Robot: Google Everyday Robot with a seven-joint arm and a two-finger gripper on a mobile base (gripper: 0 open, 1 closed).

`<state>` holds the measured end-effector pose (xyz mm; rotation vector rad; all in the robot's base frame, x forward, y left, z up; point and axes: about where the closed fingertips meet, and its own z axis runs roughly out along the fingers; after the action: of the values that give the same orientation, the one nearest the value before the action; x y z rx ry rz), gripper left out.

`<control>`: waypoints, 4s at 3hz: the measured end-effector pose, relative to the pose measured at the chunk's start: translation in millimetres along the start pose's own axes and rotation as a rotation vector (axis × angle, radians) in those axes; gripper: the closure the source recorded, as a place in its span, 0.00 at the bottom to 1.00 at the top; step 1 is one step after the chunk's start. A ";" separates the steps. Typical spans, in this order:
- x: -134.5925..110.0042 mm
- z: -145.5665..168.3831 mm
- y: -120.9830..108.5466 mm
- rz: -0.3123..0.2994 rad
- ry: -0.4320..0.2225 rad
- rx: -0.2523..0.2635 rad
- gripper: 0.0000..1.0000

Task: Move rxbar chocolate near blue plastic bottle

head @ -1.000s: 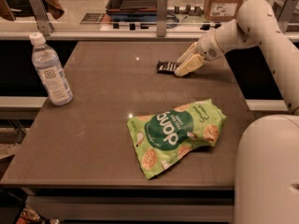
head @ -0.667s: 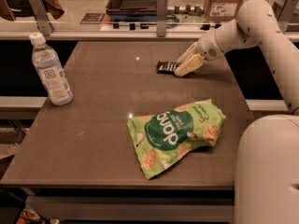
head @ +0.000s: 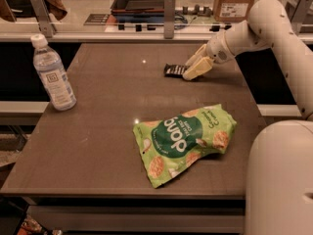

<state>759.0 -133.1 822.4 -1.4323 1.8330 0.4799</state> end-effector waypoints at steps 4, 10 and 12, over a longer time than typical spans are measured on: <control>-0.5 -0.4 -0.1 0.000 0.000 0.000 1.00; -124.3 -76.5 51.7 -0.224 0.071 0.118 1.00; -162.7 -44.0 127.0 -0.335 0.012 -0.122 1.00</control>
Offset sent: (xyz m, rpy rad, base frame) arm -0.0190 -0.0084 0.1068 -0.1610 -0.2210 -0.1642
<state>640.6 -17.2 953.2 -1.7870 1.5512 0.4178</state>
